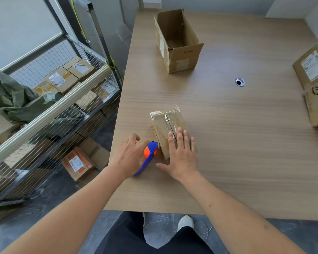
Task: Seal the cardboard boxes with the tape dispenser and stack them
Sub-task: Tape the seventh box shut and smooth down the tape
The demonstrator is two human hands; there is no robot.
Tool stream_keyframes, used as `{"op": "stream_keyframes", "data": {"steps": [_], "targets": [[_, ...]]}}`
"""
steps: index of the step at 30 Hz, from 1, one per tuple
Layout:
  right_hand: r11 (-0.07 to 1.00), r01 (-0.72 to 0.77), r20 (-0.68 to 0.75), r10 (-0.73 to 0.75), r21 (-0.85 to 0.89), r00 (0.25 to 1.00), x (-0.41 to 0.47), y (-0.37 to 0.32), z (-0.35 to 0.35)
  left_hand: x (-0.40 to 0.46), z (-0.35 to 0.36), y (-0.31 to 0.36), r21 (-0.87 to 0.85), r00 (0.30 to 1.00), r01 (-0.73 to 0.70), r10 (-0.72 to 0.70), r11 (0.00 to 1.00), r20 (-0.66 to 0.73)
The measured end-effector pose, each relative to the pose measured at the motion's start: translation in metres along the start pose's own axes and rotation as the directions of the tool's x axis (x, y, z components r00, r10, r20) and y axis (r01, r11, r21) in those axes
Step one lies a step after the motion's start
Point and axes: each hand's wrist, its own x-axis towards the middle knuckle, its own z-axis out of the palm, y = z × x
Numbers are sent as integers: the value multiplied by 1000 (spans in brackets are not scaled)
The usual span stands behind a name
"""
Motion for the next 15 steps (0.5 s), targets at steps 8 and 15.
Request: {"op": "stream_keyframes", "data": {"steps": [8, 15], "targets": [[978, 194, 90, -201, 79, 975, 4, 45, -34, 14, 3, 34, -72, 933, -334, 319, 940, -165], [937, 329, -208, -301, 115, 931, 1, 72, -8, 20, 23, 45, -103, 932, -357, 348, 928, -96]]}}
